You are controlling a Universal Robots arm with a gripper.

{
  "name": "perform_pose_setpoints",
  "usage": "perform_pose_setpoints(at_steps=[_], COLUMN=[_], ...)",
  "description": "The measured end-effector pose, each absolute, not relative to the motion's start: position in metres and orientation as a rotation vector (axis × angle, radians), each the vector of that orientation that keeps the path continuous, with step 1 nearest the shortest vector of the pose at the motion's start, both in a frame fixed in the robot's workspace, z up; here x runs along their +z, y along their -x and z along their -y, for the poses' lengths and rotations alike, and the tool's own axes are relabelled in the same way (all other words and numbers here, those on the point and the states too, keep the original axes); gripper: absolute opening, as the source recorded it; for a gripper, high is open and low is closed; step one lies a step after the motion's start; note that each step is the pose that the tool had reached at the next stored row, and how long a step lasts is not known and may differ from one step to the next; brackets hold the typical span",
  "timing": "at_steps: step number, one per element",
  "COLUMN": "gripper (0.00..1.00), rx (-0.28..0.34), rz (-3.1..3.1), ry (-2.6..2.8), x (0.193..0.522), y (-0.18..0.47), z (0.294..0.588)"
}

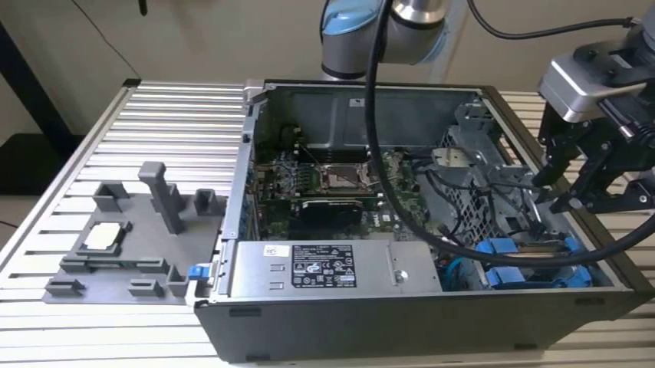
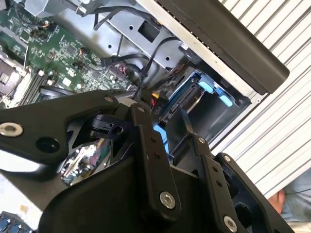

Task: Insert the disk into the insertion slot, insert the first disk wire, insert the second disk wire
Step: 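Insert the first disk wire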

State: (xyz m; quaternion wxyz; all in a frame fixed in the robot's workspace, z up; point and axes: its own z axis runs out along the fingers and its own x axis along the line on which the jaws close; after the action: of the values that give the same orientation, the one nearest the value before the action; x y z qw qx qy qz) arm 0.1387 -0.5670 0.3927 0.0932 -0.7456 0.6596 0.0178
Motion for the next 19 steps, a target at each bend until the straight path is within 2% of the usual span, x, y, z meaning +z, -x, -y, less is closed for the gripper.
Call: perform_pose_setpoints(at_steps=[7,9,10,11,12,19], gripper=[0.41,0.39,0.26,0.26,0.20,0.19], rx=[0.054,0.054,0.054,0.054,0.054,0.054], rz=[-1.958,-1.958,-1.958,-1.958,-1.958,-1.958], ry=[2.214,2.214,2.214,2.214,2.214,2.214], x=[0.3925,0.3925,0.3925,0.3925,0.3925,0.3925], y=[-0.1397,-0.1397,-0.1397,-0.1397,-0.1397,-0.1397], z=[0.5670,0.5670,0.5670,0.5670,0.5670,0.5670])
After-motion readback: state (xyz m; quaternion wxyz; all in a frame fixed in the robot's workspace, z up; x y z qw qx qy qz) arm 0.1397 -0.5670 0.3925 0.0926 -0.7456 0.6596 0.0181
